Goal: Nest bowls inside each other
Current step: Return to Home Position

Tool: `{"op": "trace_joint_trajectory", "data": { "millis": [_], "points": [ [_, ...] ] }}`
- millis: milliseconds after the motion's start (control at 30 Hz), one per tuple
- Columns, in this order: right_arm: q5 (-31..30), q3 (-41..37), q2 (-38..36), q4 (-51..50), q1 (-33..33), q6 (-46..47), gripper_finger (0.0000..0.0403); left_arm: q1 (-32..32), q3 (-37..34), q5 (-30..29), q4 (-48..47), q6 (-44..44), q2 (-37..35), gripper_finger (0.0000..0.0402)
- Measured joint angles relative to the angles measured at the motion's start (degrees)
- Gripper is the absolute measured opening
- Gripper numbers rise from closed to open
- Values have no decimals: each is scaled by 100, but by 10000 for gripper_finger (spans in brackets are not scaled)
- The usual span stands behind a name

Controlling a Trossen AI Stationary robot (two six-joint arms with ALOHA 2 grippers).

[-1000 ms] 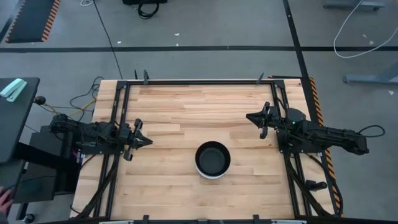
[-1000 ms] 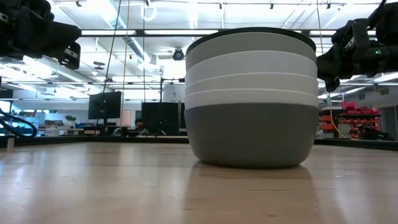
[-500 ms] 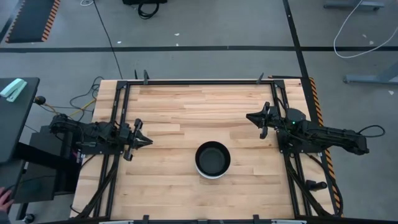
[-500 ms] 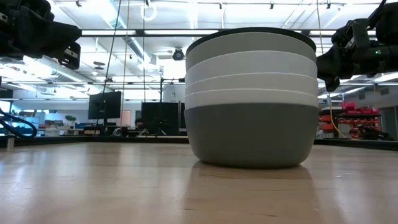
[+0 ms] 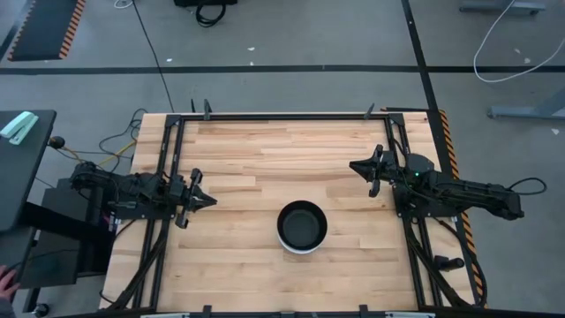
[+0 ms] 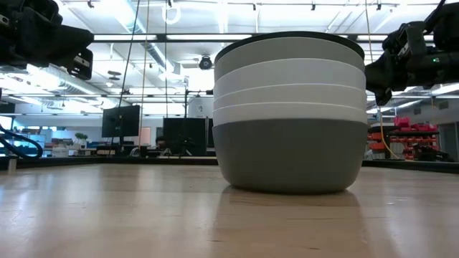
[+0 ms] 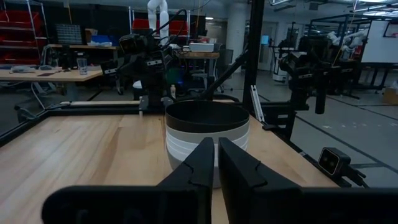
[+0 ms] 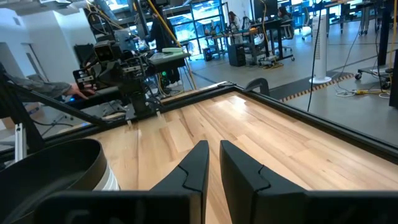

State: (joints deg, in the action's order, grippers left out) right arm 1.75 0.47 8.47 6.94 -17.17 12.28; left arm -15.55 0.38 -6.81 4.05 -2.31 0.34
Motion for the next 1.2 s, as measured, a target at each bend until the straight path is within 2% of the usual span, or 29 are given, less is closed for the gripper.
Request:
{"op": "trace_joint_trajectory", "data": {
  "millis": [267, 667, 1200],
  "points": [
    [1, 0, 0, 0, 0, 2, 48, 0, 0, 0, 0, 2, 0, 40],
    [0, 0, 0, 0, 0, 0, 48, -2, 0, 0, 0, 2, 0, 28],
    [0, 0, 0, -1, 0, 0, 48, 0, 0, 1, -1, 0, 0, 36]
  ]
}}
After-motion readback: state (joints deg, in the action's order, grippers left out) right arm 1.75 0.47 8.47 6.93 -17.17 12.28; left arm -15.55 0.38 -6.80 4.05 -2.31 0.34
